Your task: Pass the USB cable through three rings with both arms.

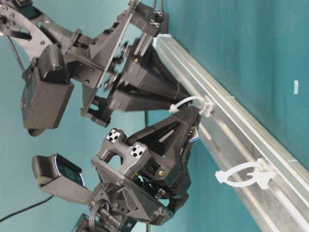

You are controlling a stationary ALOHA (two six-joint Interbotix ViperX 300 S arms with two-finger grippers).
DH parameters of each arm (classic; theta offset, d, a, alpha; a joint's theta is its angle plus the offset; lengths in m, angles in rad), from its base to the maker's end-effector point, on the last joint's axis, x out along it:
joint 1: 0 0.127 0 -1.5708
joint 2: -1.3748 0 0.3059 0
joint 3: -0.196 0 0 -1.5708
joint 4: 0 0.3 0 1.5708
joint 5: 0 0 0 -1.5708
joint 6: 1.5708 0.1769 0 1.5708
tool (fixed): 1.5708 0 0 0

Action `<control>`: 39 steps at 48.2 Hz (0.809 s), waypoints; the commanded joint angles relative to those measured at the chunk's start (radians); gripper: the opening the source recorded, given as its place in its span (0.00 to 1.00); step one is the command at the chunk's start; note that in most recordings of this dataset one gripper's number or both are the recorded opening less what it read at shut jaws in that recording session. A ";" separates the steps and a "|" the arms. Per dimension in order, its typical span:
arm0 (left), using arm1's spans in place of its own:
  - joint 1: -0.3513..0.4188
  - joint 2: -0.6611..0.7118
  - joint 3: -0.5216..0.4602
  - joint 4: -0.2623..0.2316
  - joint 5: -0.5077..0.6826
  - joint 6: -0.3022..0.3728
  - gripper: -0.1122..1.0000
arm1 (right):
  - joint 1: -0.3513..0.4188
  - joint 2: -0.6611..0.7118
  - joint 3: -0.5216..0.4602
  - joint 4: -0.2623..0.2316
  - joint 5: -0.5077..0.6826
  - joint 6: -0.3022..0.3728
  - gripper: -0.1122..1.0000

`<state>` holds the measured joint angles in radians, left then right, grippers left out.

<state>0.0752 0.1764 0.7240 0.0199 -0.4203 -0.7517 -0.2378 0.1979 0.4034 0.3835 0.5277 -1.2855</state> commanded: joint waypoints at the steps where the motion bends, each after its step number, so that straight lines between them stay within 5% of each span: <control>1: -0.009 -0.025 0.002 0.002 -0.005 -0.002 0.19 | -0.003 -0.008 -0.002 0.003 -0.005 0.031 0.71; 7: -0.011 -0.037 0.015 0.003 -0.006 -0.034 0.19 | -0.014 -0.014 0.000 -0.005 -0.006 0.083 0.89; 39: -0.054 -0.207 0.132 0.003 -0.005 -0.169 0.19 | 0.035 -0.104 0.009 -0.005 -0.040 0.100 0.83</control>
<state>0.0337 0.0782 0.8437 0.0199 -0.4203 -0.9204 -0.2270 0.0997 0.4218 0.3774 0.5108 -1.1950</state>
